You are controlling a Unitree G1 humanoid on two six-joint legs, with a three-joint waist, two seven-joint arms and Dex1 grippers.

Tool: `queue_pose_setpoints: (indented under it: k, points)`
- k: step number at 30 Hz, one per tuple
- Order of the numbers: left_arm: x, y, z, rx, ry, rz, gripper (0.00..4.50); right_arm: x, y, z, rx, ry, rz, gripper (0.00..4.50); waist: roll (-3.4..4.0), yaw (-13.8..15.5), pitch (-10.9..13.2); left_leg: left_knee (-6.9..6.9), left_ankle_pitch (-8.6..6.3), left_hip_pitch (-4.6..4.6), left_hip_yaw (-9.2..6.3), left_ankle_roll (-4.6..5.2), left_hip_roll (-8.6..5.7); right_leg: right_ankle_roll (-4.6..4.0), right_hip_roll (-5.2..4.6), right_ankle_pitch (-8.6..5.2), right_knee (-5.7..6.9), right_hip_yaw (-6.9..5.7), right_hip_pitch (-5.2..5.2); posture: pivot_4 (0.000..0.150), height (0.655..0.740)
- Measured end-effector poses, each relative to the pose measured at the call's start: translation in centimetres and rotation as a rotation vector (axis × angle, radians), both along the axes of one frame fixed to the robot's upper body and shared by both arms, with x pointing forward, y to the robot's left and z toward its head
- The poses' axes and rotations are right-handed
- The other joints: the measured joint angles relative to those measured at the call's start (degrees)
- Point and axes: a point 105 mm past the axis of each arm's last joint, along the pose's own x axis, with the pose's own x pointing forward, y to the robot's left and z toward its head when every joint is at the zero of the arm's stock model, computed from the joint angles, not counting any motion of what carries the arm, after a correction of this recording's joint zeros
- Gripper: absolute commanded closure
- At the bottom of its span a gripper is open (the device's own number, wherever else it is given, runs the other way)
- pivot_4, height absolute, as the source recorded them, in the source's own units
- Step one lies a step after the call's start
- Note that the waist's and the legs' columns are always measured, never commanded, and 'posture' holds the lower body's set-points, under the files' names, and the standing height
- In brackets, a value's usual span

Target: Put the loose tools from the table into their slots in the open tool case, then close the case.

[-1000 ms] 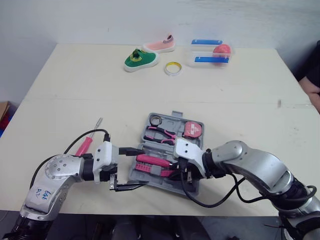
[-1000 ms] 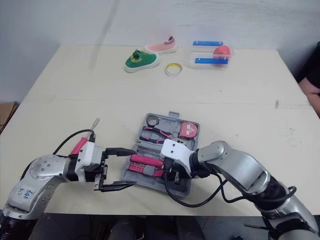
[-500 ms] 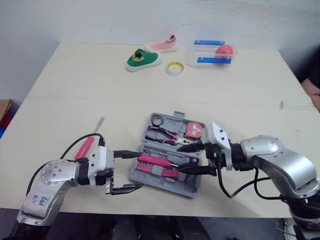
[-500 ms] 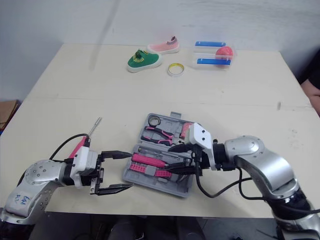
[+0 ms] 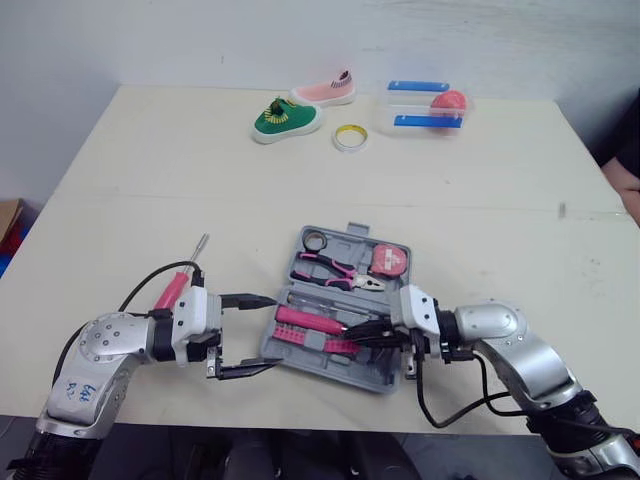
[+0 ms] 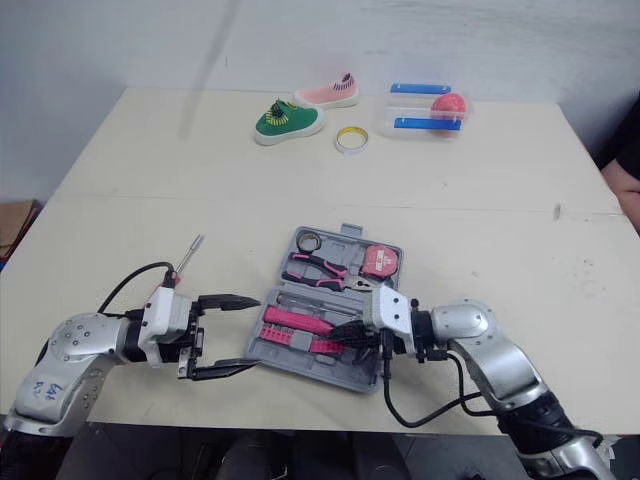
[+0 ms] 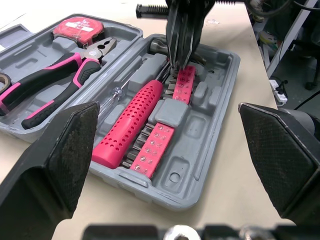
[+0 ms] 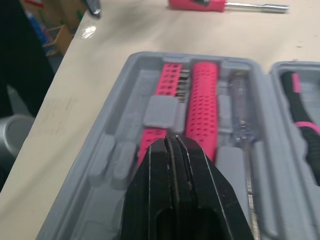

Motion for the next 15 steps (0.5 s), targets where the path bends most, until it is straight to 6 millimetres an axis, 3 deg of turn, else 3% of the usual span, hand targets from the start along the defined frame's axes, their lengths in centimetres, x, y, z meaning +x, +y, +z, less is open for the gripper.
queue_pose_setpoints:
  k: [15]
  points:
    - [0.39, -0.03, 0.31, 0.012, -0.019, 0.003, 0.0, -0.16, 0.23, -0.87, -0.113, -0.114, 0.07, 4.36, -0.05, 0.03, -0.03, 0.04, 0.0, 0.15, -0.02, 0.01, -0.01, 0.0, -0.02, 0.0, 0.02, 0.0, 0.18, 0.15, 0.74]
